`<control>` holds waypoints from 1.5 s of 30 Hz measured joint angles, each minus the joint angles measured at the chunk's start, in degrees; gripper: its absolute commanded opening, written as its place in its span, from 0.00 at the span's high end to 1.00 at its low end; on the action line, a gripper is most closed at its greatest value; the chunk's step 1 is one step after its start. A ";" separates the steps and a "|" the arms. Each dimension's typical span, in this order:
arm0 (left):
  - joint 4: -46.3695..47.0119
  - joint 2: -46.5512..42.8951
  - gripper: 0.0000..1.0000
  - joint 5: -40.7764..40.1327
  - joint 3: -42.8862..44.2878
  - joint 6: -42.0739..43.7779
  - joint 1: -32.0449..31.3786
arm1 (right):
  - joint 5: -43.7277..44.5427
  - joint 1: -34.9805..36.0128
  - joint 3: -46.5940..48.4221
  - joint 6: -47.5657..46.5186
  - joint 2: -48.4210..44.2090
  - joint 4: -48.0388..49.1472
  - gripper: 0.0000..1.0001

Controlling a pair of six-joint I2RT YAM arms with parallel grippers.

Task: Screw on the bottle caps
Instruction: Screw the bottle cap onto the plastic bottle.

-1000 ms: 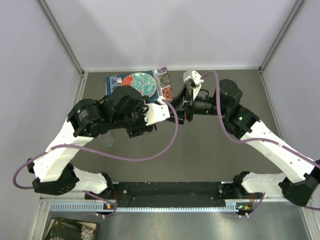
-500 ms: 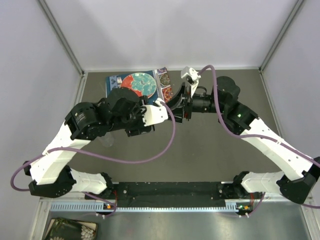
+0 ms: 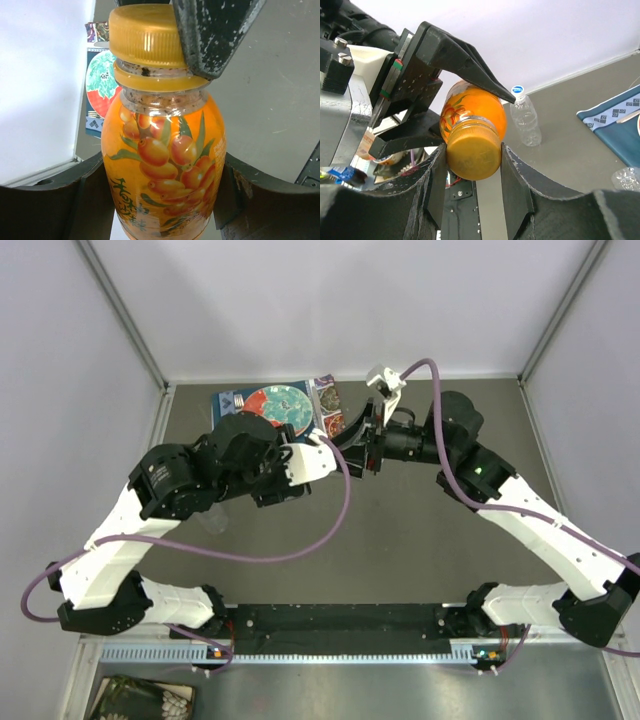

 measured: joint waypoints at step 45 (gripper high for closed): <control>16.02 -1.42 0.94 -0.61 -2.21 -18.29 3.10 | 30.53 8.83 24.39 5.33 7.93 -18.23 0.82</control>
